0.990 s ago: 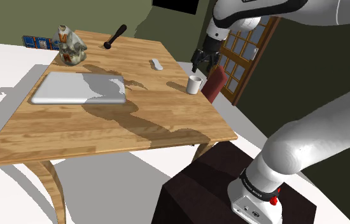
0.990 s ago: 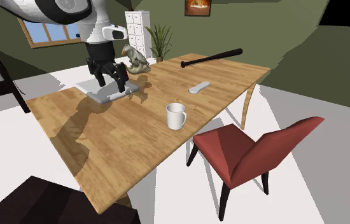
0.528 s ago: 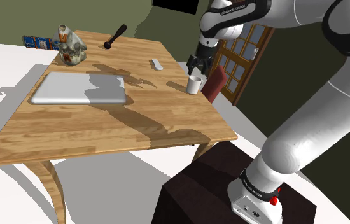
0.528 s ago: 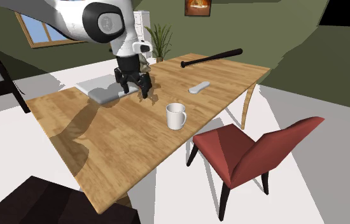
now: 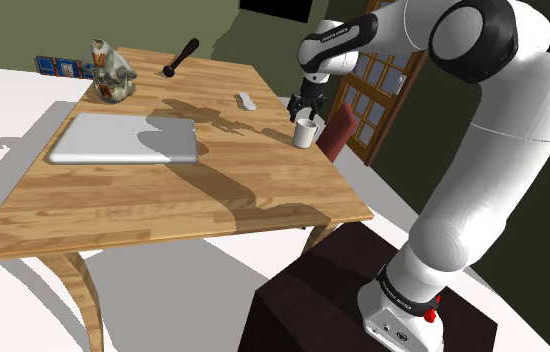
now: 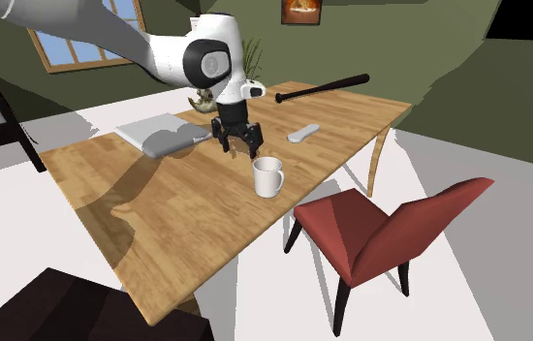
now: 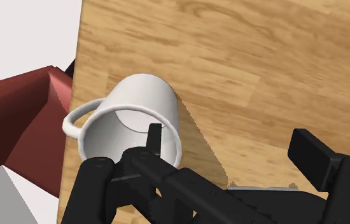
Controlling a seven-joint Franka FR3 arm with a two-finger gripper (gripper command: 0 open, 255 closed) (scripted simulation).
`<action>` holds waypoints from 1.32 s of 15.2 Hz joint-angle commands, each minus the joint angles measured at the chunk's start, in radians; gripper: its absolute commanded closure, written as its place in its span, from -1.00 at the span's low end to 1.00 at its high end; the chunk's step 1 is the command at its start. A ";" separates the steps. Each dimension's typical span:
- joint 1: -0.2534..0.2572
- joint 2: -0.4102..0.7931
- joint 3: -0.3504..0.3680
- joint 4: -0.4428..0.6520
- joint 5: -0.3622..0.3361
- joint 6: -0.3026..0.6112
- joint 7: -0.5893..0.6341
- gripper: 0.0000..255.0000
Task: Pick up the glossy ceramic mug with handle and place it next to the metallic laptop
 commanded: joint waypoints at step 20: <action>-0.040 0.211 -0.005 0.125 0.032 0.084 -0.045 1.00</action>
